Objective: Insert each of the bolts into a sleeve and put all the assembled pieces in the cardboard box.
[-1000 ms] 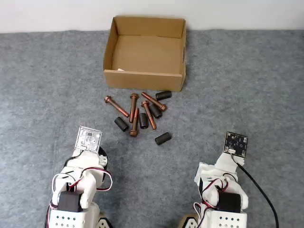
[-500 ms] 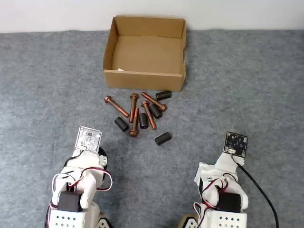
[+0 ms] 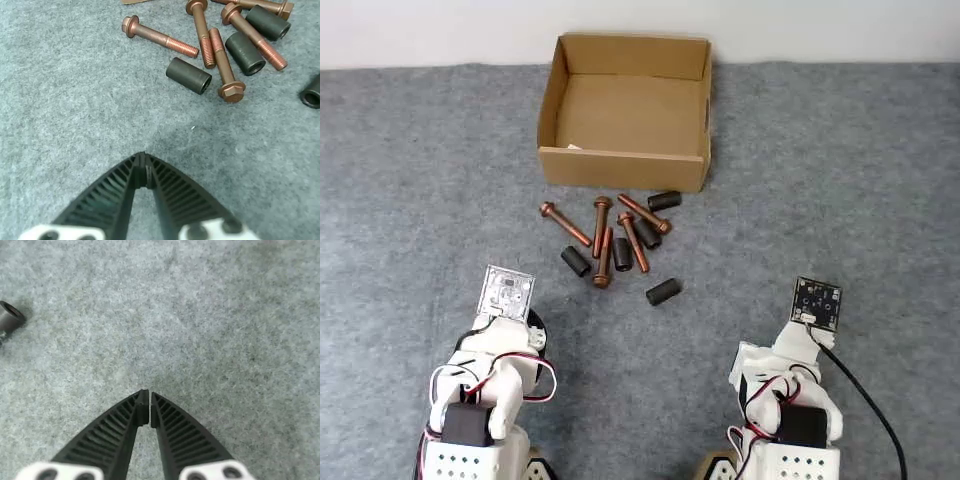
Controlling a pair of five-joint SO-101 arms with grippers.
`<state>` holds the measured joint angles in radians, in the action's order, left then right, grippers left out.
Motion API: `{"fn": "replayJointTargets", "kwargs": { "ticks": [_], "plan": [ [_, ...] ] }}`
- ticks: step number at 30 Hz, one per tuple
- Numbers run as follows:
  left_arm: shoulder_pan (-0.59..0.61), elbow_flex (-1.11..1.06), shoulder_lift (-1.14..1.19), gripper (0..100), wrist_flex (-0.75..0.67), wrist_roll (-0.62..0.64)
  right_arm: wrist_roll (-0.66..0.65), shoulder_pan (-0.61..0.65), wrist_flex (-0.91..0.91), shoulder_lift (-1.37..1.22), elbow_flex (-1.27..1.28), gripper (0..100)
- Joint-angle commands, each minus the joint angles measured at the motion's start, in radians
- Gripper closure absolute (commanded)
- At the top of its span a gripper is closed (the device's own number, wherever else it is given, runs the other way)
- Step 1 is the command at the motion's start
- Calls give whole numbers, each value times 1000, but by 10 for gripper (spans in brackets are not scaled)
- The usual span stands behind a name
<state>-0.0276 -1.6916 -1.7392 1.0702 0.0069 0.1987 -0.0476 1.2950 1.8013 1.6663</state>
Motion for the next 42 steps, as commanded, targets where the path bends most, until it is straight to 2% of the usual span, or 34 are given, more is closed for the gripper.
{"fn": "replayJointTargets", "kwargs": {
  "ticks": [1, 26, 33, 36, 42],
  "plan": [
    [5, 4, -6, 995, -26, -3, -11, -5, 10, 8, 17, 989],
    [5, 4, -6, 995, -26, -3, -12, -2, 10, 8, 6, 987],
    [5, 4, -6, 995, -26, -3, -12, -2, -7, -4, -258, 991],
    [5, 4, -6, 995, -26, -3, -14, 51, -8, -31, -367, 991],
    [5, 4, -6, 995, -26, -3, 0, 159, 51, -390, -663, 991]
  ]
}}
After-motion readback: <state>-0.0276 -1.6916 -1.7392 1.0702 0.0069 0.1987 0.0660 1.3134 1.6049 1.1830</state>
